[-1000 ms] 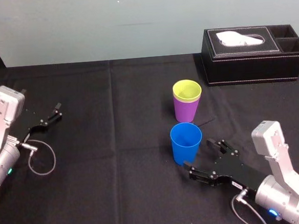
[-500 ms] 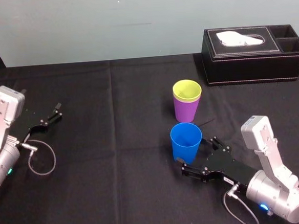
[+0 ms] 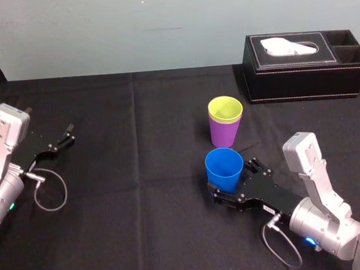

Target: Stack the three plastic cups sequentially using one hand.

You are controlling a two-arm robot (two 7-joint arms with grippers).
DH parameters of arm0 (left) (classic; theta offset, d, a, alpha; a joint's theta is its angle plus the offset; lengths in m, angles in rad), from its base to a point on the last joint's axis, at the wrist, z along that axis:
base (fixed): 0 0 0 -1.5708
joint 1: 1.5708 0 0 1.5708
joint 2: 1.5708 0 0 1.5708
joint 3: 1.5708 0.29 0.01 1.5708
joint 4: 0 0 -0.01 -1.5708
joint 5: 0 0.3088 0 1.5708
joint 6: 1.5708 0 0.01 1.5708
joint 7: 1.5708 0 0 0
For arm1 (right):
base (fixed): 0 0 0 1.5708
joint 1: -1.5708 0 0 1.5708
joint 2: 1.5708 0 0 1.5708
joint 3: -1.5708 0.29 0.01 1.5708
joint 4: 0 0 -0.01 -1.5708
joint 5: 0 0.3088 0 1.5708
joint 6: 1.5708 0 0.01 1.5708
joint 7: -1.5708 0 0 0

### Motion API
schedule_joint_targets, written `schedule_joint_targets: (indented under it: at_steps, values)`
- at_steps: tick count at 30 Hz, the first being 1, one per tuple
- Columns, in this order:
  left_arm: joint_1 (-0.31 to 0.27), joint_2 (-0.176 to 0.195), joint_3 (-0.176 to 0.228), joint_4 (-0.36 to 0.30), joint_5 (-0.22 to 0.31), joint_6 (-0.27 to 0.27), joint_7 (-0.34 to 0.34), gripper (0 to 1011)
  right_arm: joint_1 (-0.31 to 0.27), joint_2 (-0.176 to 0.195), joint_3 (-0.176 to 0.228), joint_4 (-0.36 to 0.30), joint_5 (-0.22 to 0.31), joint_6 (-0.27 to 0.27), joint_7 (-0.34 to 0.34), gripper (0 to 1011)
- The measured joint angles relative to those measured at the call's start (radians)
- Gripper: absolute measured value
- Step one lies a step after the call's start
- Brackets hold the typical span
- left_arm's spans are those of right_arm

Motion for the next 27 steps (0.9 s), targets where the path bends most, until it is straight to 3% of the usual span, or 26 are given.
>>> schedule_joint_targets:
  at_steps: [27]
  values:
    - [0.0,0.0,0.0,0.0,0.0,0.0,0.0,1011,0.032,-0.017,-0.02,0.022,-0.019,-0.012,0.007,1003]
